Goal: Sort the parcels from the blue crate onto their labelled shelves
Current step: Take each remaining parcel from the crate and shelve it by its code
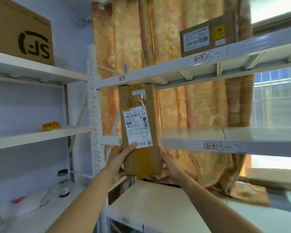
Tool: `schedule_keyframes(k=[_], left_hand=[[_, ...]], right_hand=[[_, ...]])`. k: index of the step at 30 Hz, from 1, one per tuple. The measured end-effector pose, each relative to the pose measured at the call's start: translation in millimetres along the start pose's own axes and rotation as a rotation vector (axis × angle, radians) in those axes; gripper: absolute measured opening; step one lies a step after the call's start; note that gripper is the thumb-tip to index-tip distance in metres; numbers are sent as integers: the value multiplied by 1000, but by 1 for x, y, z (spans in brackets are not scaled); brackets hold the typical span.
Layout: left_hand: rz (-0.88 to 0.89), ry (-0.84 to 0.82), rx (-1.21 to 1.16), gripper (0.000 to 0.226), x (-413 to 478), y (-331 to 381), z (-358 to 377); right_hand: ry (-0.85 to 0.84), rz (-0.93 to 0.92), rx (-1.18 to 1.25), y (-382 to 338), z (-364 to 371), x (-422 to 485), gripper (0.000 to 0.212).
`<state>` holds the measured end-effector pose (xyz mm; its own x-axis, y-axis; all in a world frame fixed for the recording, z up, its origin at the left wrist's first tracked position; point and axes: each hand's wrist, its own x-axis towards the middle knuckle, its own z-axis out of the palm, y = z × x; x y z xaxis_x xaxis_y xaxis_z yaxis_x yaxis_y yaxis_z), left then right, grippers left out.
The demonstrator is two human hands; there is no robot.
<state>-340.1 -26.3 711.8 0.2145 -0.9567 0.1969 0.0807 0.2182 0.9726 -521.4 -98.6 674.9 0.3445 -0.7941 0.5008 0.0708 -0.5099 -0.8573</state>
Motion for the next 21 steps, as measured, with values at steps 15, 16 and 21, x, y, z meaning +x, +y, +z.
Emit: schedule_keyframes(k=[15, 16, 21], left_hand=[[133, -624, 180, 78, -27, 19, 207], [151, -633, 226, 80, -32, 12, 219], [297, -633, 321, 91, -55, -30, 267]], right_hand=[[406, -44, -890, -128, -187, -114, 63], [408, -38, -924, -128, -194, -128, 62], [395, 52, -1070, -107, -231, -195, 66]])
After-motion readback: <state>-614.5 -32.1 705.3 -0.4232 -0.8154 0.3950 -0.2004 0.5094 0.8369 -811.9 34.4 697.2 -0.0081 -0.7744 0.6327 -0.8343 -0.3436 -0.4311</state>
